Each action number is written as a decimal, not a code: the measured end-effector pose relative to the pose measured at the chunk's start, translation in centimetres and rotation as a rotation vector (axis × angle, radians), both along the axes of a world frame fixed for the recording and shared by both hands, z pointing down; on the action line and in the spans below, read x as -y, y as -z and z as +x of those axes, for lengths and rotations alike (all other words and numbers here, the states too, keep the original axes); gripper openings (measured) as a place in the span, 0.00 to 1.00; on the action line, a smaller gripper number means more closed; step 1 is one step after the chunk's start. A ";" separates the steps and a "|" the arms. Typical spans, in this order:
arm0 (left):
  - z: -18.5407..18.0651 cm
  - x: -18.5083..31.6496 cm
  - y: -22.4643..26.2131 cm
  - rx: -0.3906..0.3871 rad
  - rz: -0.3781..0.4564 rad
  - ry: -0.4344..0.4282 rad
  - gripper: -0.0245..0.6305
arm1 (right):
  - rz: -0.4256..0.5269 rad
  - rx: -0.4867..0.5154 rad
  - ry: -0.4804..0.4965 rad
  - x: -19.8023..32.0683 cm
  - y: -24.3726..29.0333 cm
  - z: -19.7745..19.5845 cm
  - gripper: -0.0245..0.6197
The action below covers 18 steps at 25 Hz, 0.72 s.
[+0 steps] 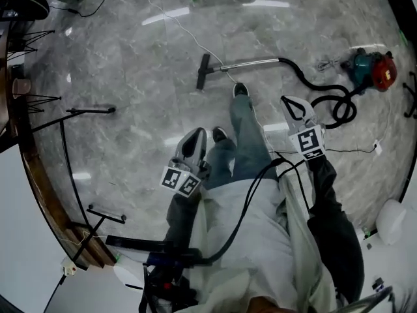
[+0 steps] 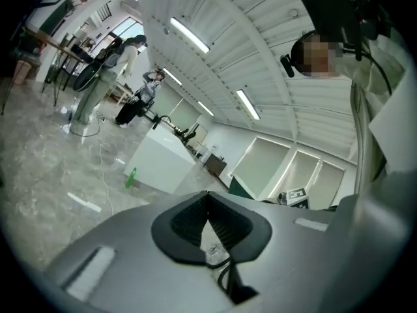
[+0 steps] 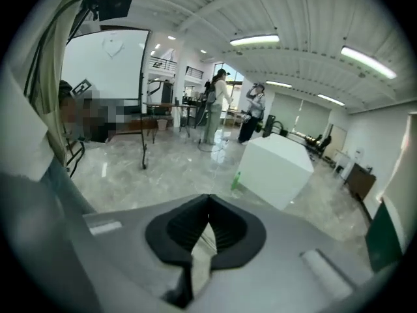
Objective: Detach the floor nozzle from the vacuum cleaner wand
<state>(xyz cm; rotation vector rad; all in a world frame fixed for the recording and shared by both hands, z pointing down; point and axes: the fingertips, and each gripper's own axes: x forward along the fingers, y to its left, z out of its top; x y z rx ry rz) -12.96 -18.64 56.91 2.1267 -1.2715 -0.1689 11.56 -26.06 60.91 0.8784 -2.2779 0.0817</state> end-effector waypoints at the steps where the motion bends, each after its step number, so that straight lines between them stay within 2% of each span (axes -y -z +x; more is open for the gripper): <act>1: -0.1 1.4 -2.9 0.009 -0.030 0.020 0.02 | -0.038 0.004 0.040 1.6 -3.2 -0.5 0.04; 3: -0.6 4.3 -9.3 0.030 -0.095 0.080 0.02 | -0.112 0.006 0.093 4.9 -10.6 -1.6 0.04; 6: -1.6 8.8 -18.9 0.036 -0.168 0.179 0.02 | -0.144 -0.125 0.156 10.2 -23.3 -3.1 0.07; 8: -2.4 12.0 -24.2 0.026 -0.181 0.240 0.02 | -0.188 -0.210 0.240 13.1 -32.3 -4.7 0.32; 10: -2.9 13.9 -28.2 0.004 -0.182 0.300 0.02 | -0.277 -0.252 0.335 14.3 -40.5 -6.2 0.43; 13: -3.9 15.3 -33.4 -0.036 -0.168 0.370 0.03 | -0.308 -0.342 0.482 14.7 -51.8 -7.8 0.43; 18: -5.4 14.0 -41.0 -0.067 -0.198 0.434 0.03 | -0.272 -0.566 0.712 14.3 -66.8 -8.4 0.43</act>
